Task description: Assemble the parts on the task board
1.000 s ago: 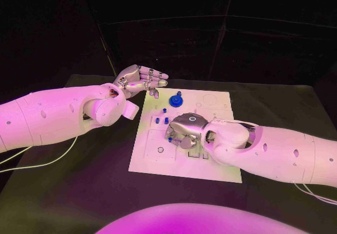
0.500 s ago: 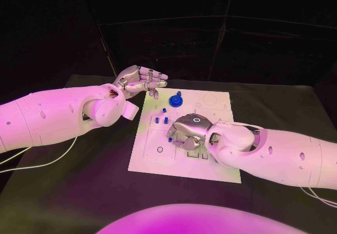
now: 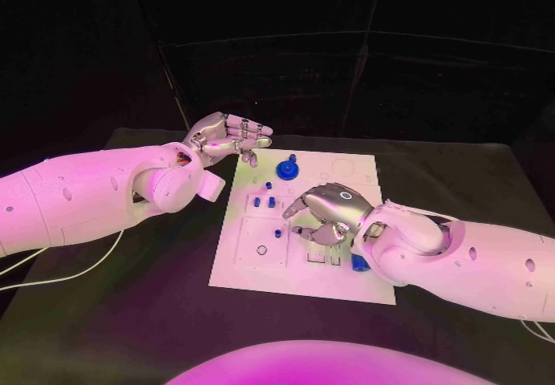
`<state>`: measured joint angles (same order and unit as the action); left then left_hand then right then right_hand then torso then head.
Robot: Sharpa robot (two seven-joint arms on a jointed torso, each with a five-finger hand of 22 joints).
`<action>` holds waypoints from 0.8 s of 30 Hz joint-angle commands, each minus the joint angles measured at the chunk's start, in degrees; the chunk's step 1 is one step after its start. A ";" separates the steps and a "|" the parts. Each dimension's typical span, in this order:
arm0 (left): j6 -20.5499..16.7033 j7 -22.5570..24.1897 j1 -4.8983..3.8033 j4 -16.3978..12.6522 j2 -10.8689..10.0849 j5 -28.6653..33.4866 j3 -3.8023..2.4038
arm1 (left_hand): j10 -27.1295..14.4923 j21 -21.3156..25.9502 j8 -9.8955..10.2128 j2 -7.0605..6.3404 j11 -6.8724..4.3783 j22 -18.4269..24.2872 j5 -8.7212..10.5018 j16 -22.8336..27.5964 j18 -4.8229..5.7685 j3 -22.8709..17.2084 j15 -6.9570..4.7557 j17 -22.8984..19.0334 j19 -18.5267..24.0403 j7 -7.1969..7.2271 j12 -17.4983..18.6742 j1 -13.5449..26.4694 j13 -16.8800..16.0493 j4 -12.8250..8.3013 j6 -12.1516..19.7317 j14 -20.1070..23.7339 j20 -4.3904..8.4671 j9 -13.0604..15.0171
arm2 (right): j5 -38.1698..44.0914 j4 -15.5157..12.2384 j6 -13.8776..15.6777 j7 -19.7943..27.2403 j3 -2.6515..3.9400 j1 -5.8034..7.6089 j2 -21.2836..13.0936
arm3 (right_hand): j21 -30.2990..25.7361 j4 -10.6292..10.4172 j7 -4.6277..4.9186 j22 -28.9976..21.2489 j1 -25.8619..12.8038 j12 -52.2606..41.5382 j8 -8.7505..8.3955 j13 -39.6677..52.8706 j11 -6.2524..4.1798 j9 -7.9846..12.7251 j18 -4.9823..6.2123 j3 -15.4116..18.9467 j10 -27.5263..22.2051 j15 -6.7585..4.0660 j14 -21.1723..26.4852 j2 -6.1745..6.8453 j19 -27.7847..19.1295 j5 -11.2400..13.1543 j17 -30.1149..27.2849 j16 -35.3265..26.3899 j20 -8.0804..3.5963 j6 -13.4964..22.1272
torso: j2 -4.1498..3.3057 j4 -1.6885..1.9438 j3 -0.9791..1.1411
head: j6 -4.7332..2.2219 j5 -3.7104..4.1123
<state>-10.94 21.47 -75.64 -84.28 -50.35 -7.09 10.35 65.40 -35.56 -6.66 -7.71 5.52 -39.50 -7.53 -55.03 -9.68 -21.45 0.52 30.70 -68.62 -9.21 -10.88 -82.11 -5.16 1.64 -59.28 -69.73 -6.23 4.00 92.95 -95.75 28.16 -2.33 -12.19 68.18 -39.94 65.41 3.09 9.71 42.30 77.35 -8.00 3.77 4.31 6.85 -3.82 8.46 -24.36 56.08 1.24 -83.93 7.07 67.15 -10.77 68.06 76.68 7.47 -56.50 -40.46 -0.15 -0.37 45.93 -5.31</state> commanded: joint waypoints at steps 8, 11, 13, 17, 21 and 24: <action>0.94 0.15 -0.07 -0.04 -0.02 0.24 0.12 | -0.38 0.29 -0.10 0.55 -0.02 0.11 0.03 0.32 -0.73 0.15 0.04 -0.09 0.38 -0.38 -0.26 0.20 0.01 -0.25 0.02 0.50 0.10 -0.09 | -7.92 -3.07 -4.39 -2.13 0.52 3.96 -8.58 | -0.34 -0.47 -0.08 -0.06 -0.46 -1.24 -0.20 -0.37 -0.24 0.04 0.08 2.26 -0.38 0.23 -1.70 0.53 -0.08 -0.31 -0.03 -0.04 -0.17 2.33 | 0.00 0.06 -0.08 | -1.87 2.18; 0.96 0.18 -0.06 0.05 0.06 0.24 0.19 | -0.38 0.29 -0.10 0.55 -0.02 0.11 0.03 0.32 -0.73 0.15 0.04 -0.09 0.38 -0.38 -0.26 0.20 0.01 -0.25 0.02 0.50 0.10 -0.09 | -7.57 -3.54 -5.98 -2.54 0.56 4.58 -10.61 | -0.58 -0.52 -0.26 -0.33 -0.45 -1.39 -0.19 -0.49 -0.21 0.02 0.10 3.38 -1.17 0.26 -1.63 0.76 -0.13 -0.40 -0.27 -0.17 -0.15 3.06 | 0.04 -0.08 -0.09 | -2.16 2.31; 1.00 0.19 -0.06 0.07 0.11 0.24 0.24 | -0.38 0.29 -0.10 0.55 -0.02 0.11 0.03 0.32 -0.73 0.15 0.04 -0.09 0.38 -0.38 -0.26 0.20 0.01 -0.25 0.02 0.50 0.10 -0.09 | -7.05 -3.63 -6.60 -2.78 0.57 4.77 -11.29 | -0.79 -0.55 -0.40 -0.58 -0.36 -1.47 -0.18 -0.54 -0.16 0.01 0.13 4.09 -1.73 0.30 -1.59 0.77 -0.22 -0.41 -0.41 -0.26 -0.12 3.49 | 0.06 -0.11 -0.07 | -2.24 2.44; 1.07 0.24 -0.06 0.12 0.25 0.24 0.34 | -0.38 0.29 -0.10 0.55 -0.02 0.11 0.03 0.32 -0.73 0.15 0.04 -0.09 0.38 -0.38 -0.26 0.20 0.01 -0.25 0.02 0.50 0.10 -0.09 | -5.54 -3.35 -7.69 -3.28 0.58 5.00 -11.90 | -1.07 -0.61 -0.59 -0.92 -0.18 -1.60 -0.18 -0.57 -0.07 -0.01 0.16 4.97 -2.44 0.35 -1.53 0.66 -0.32 -0.16 -0.61 -0.39 -0.06 3.96 | -0.01 -0.01 -0.06 | -2.47 2.81; 1.17 0.26 -0.06 0.15 0.37 0.24 0.41 | -0.38 0.29 -0.10 0.55 -0.02 0.11 0.03 0.32 -0.73 0.15 0.04 -0.09 0.38 -0.38 -0.26 0.20 0.01 -0.25 0.02 0.50 0.10 -0.09 | -4.15 -2.57 -9.22 -3.80 0.57 5.08 -11.39 | -1.19 -0.66 -0.70 -1.04 -0.04 -1.72 -0.12 -0.57 -0.04 -0.05 0.16 5.42 -2.75 0.38 -1.50 0.53 -0.34 0.05 -0.75 -0.47 -0.03 4.03 | -0.02 0.12 -0.02 | -2.46 3.00; 1.19 0.27 -0.06 0.17 0.39 0.24 0.43 | -0.38 0.29 -0.10 0.55 -0.02 0.11 0.03 0.32 -0.73 0.15 0.04 -0.09 0.38 -0.38 -0.26 0.20 0.01 -0.25 0.02 0.50 0.10 -0.09 | -3.54 -1.95 -9.81 -3.99 0.56 5.09 -10.71 | -1.21 -0.67 -0.69 -1.07 0.01 -1.77 -0.08 -0.56 -0.04 -0.07 0.17 5.49 -2.77 0.39 -1.49 0.46 -0.35 0.09 -0.79 -0.50 -0.02 3.97 | -0.07 0.06 -0.02 | -2.46 2.89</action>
<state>-10.48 21.40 -75.63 -84.10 -50.02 -7.08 10.81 65.40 -35.56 -6.66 -7.71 5.52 -39.45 -7.53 -55.03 -9.68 -21.45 0.52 30.71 -68.62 -9.21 -10.88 -82.11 -5.16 1.64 -59.28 -69.72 -6.23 4.00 87.74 -97.87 20.91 -5.48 -11.66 73.15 -50.92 64.50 2.46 9.14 41.29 77.05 -9.52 3.77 3.82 6.86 -3.83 8.46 -19.15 53.61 1.24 -83.93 7.37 67.16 -10.81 67.36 76.37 7.47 -52.86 -40.47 -0.15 -0.41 43.45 -2.35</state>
